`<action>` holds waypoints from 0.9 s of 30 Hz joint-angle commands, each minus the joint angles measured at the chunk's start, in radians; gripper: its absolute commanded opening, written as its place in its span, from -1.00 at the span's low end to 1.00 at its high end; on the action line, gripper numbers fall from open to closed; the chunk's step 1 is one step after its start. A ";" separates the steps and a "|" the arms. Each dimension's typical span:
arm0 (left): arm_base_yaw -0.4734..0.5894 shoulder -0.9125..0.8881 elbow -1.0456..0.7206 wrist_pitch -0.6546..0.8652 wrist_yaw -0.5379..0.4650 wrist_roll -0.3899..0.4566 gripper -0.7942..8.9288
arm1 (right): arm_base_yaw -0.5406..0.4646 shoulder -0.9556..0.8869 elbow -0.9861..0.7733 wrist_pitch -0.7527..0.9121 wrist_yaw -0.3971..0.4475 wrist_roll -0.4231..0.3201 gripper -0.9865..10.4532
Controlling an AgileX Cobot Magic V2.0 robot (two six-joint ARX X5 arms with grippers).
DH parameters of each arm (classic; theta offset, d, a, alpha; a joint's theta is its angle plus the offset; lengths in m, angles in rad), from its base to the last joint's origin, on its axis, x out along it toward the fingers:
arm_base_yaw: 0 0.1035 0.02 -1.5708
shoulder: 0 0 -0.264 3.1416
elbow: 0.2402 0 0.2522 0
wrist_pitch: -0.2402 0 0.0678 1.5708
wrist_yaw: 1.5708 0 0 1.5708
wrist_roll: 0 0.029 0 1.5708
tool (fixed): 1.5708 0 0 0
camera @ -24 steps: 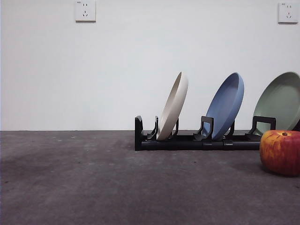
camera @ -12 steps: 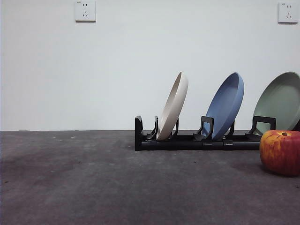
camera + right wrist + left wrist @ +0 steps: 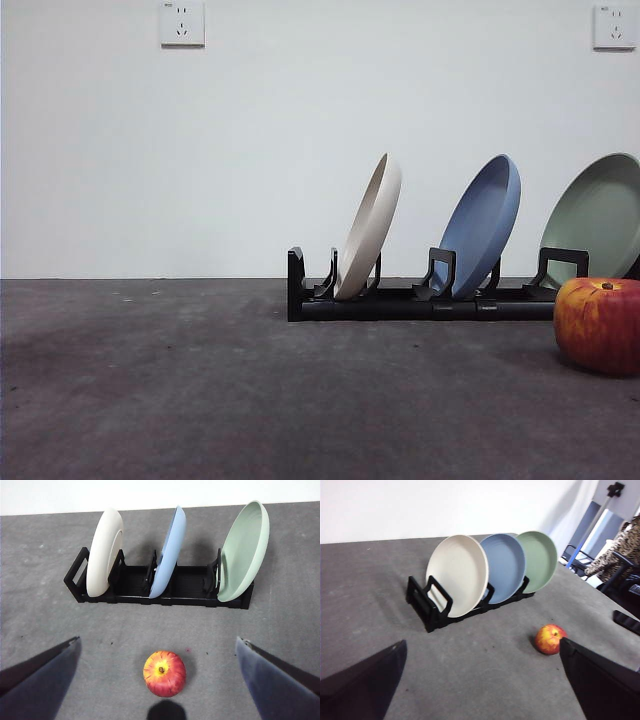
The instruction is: Take the yellow plate from the plate rack,put the plate on the table,take the apple from the table,put the apple in the plate
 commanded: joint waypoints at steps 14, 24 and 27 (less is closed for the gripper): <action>-0.206 0.543 0.431 0.109 -0.032 0.006 0.40 | 0.000 0.086 0.004 0.010 -0.006 -0.008 0.28; -0.340 1.219 0.975 0.143 -0.137 0.030 0.40 | 0.000 0.133 0.004 0.011 -0.005 -0.023 0.27; -0.352 1.355 1.067 0.146 -0.151 0.027 0.39 | 0.000 0.138 0.004 0.014 -0.005 -0.022 0.27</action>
